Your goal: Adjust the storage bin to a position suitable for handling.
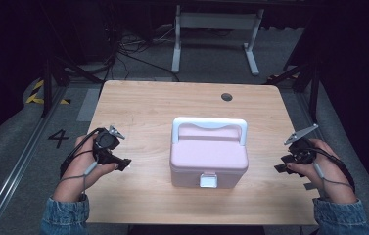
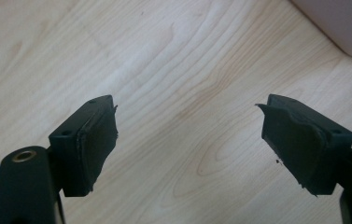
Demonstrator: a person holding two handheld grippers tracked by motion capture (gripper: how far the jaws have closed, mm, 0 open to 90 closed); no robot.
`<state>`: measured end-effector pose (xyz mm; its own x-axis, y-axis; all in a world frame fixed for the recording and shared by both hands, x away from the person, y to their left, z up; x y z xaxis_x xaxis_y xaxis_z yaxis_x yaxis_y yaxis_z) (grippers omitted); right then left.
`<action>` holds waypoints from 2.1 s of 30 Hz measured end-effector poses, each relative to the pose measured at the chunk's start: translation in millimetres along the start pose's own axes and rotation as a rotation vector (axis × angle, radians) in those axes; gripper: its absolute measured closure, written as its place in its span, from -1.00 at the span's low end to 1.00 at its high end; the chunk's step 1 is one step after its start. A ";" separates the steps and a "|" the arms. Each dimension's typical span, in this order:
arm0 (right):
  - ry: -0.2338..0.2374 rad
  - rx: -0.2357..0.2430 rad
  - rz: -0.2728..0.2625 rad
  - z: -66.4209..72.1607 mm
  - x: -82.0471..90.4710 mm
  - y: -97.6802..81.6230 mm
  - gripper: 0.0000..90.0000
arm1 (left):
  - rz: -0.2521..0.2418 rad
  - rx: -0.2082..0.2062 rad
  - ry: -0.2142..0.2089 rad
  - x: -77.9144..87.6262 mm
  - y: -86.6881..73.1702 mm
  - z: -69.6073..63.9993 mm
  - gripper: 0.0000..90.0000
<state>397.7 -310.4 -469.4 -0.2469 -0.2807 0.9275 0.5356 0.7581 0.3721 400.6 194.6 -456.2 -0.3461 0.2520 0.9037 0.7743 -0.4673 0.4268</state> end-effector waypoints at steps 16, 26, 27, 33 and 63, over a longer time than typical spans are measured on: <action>-0.023 0.014 -0.035 -0.4 6.0 0.6 0.27 | -0.086 0.067 -0.080 15.2 18.2 -13.8 -0.37; -0.028 -0.012 -0.055 1.9 10.2 -4.1 0.23 | -0.244 0.004 -0.198 31.5 53.1 -43.6 -0.31; -0.032 -0.010 -0.058 1.7 10.4 -4.7 0.23 | -0.264 -0.002 -0.208 32.7 57.7 -46.7 -0.30; 0.008 -0.034 -0.109 11.6 10.2 -4.1 0.18 | -0.353 -0.038 -0.262 30.7 87.5 -65.1 -0.26; 0.009 -0.039 -0.200 14.5 13.6 -7.4 0.14 | -0.524 -0.093 -0.394 9.5 144.8 -117.3 0.28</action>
<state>378.7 -311.3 -460.0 -0.3439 -0.4287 0.8354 0.5077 0.6635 0.5495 447.3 29.9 -381.8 -0.4314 0.7488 0.5032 0.5007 -0.2652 0.8240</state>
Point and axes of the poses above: each handheld gripper's, and its own axes: x roughly backward along the jaws, y roughly out of its top, z roughly to its left, the point moved 10 cm from there along -x, roughly forward along the jaws, and after that the axes turned 12 degrees about x, right-handed, at the moved point
